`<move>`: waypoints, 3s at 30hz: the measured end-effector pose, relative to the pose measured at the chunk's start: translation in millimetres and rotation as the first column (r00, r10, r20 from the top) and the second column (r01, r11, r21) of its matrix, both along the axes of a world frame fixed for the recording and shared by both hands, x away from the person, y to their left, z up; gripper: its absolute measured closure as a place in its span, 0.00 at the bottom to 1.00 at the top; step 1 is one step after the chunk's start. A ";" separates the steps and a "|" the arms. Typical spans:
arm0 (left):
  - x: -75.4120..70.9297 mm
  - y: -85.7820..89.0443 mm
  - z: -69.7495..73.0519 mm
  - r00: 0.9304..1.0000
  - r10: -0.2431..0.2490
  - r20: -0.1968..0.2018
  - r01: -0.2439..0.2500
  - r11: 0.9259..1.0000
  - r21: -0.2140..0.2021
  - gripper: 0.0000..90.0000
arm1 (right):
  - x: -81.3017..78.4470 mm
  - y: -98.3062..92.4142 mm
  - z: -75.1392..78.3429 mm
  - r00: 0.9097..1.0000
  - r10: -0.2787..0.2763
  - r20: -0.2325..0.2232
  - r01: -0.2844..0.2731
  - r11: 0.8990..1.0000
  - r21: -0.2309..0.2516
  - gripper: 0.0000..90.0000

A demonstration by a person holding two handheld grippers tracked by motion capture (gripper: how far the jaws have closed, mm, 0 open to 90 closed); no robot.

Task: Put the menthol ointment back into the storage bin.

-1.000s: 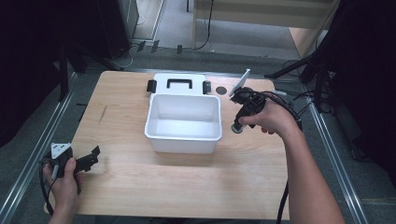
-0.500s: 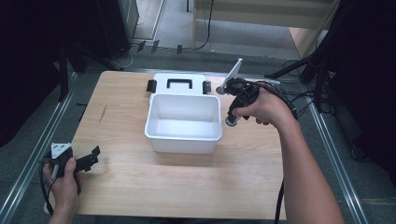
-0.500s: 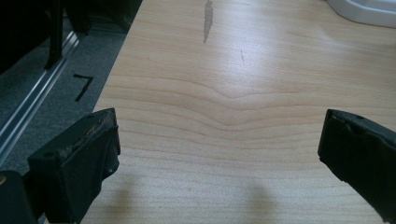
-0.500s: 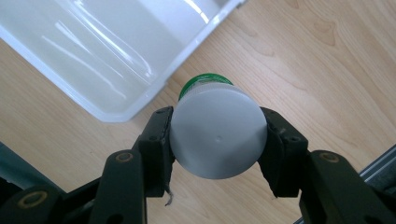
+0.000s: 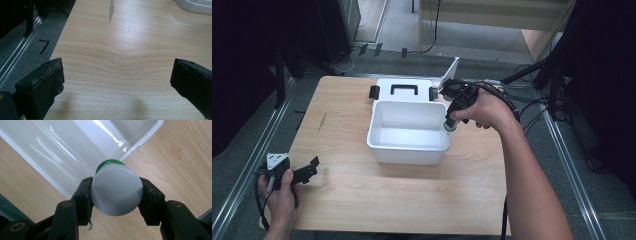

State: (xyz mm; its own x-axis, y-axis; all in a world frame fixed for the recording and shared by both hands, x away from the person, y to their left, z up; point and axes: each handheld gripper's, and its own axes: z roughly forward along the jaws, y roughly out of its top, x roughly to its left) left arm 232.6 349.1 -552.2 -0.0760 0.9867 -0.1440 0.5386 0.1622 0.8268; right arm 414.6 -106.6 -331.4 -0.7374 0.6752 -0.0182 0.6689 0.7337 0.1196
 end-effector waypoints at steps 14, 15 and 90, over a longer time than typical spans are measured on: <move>0.0 0.1 0.0 1.000 0.000 0.000 0.000 1.000 0.000 0.00 | 1.2 21.1 1.1 0.998 0.058 0.005 -0.058 0.998 -0.006 0.57; 0.0 0.1 0.0 1.000 0.000 0.000 0.000 1.000 0.000 0.00 | 1.0 22.8 0.2 0.998 0.070 0.007 -0.070 0.998 -0.001 0.57; 1.1 -1.4 -0.2 1.000 0.005 -0.004 -0.005 1.000 0.010 0.00 | -1.8 59.5 -112.6 0.824 0.564 -0.058 -0.563 0.801 -0.202 0.56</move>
State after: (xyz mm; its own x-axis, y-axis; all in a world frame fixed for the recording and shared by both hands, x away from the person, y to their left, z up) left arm 233.7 347.7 -552.5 -0.0813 0.9877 -0.1338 0.5413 0.1565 0.8261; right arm 412.8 -47.1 -444.0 -0.9863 0.1217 -0.1110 0.1299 0.9890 -0.0702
